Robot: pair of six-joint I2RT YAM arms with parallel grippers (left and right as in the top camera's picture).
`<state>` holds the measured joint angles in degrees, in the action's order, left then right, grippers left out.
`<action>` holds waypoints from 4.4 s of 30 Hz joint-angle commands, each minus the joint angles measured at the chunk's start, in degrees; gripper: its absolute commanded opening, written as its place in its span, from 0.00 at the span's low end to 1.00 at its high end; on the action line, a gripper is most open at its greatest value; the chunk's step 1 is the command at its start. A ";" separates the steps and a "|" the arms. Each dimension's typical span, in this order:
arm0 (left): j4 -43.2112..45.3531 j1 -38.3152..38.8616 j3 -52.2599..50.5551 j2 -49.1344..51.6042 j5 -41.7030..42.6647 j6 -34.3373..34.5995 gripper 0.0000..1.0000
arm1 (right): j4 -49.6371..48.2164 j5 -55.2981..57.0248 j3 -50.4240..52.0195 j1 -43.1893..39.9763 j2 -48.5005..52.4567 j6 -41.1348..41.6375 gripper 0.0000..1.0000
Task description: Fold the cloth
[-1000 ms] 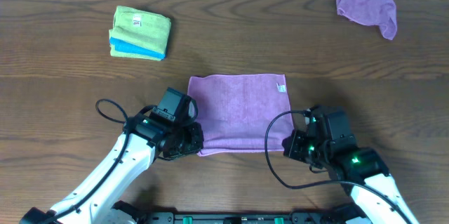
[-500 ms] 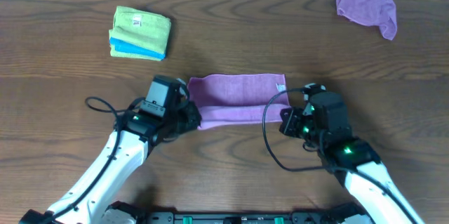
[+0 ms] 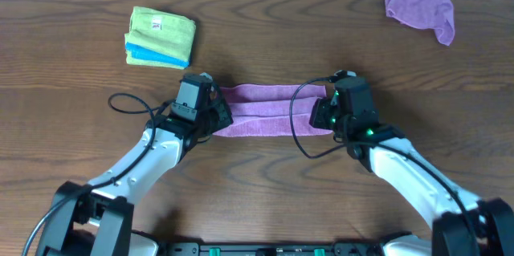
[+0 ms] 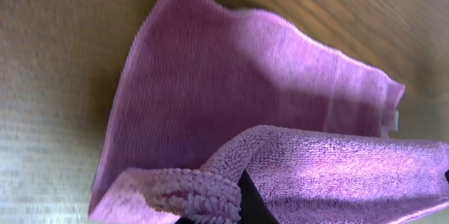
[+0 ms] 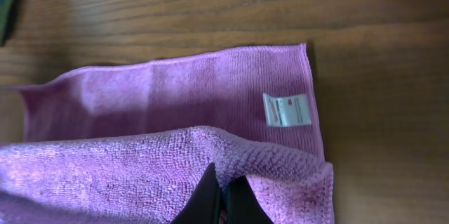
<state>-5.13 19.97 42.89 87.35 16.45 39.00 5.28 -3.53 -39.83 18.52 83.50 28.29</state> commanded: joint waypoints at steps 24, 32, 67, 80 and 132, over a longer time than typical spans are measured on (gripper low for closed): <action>15.89 -0.98 0.52 12.61 -9.70 -0.31 0.06 | -6.62 9.77 -1.79 -0.50 10.56 -5.25 0.02; 19.93 -0.98 0.52 12.68 -12.02 -1.70 0.06 | -9.18 11.10 -1.79 -0.50 10.67 -5.27 0.02; 21.24 -1.27 0.79 8.55 -14.97 -8.83 0.96 | -5.18 8.81 -1.79 -0.46 6.49 -3.02 0.51; 11.50 -1.18 0.79 0.50 -6.75 -2.16 0.57 | 11.45 3.48 -1.79 -0.44 -7.32 8.66 0.56; 7.67 -1.18 0.79 10.93 -9.35 -1.70 0.14 | 1.27 -0.28 -0.92 0.37 11.21 23.54 0.43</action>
<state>3.14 19.11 43.59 97.86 8.14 38.54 7.33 -5.50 -41.15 18.46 93.76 51.33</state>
